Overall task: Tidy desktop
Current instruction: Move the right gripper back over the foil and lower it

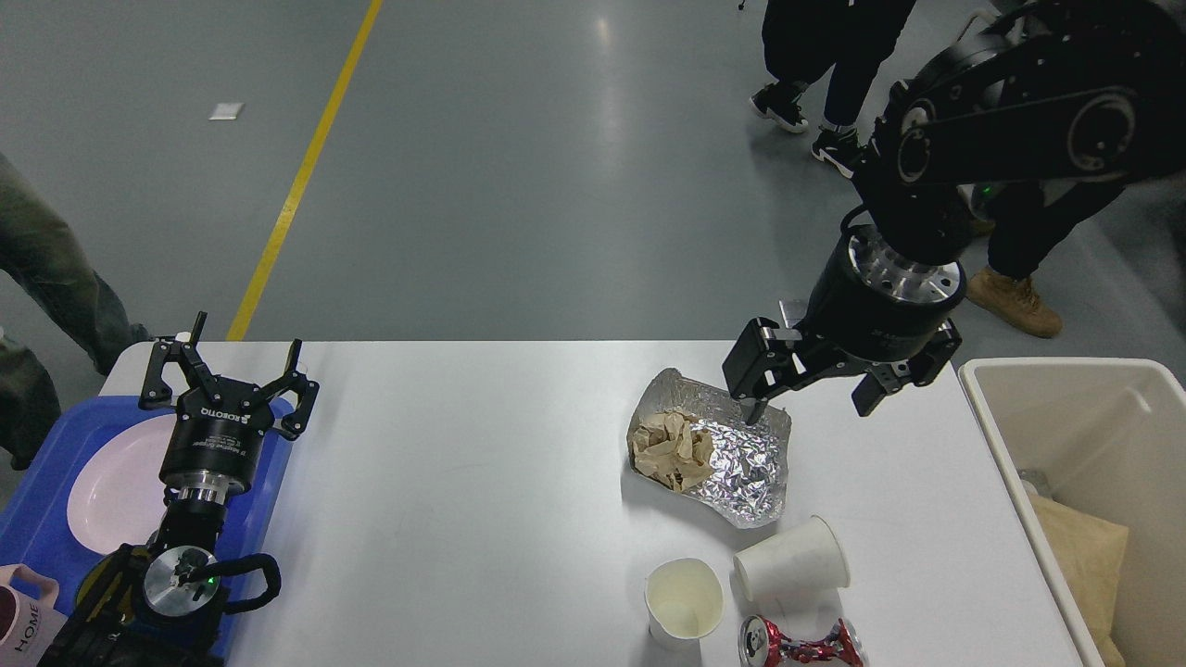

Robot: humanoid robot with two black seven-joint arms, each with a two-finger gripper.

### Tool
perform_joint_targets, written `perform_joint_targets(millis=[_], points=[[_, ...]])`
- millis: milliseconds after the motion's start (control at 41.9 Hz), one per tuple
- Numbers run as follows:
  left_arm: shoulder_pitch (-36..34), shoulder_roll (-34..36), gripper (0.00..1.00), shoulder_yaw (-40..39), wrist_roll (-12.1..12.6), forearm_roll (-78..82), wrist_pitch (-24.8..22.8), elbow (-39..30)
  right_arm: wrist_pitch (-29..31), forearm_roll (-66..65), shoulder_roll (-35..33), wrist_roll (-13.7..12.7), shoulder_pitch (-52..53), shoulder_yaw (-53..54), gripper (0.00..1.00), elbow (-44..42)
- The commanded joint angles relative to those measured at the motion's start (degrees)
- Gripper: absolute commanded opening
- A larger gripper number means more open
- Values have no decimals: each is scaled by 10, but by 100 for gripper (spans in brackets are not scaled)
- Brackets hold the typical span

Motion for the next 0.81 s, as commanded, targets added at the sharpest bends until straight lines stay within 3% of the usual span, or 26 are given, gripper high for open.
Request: perform_joint_targets(millis=[0,310,548,787], points=[[-1,0,97,0,0,0,0,0,-52,56,29,-2,-89,9,100,-75],[0,0,97,0,0,0,0,0,-186,121,114,-4,-284,11,100,-220],[0,0,97,0,0,0,0,0,-239,178,128,-62,-417,14,100,-346],[-1,0,97,0,0,0,0,0,-274,179,128,-67,-470,38,100,-378]])
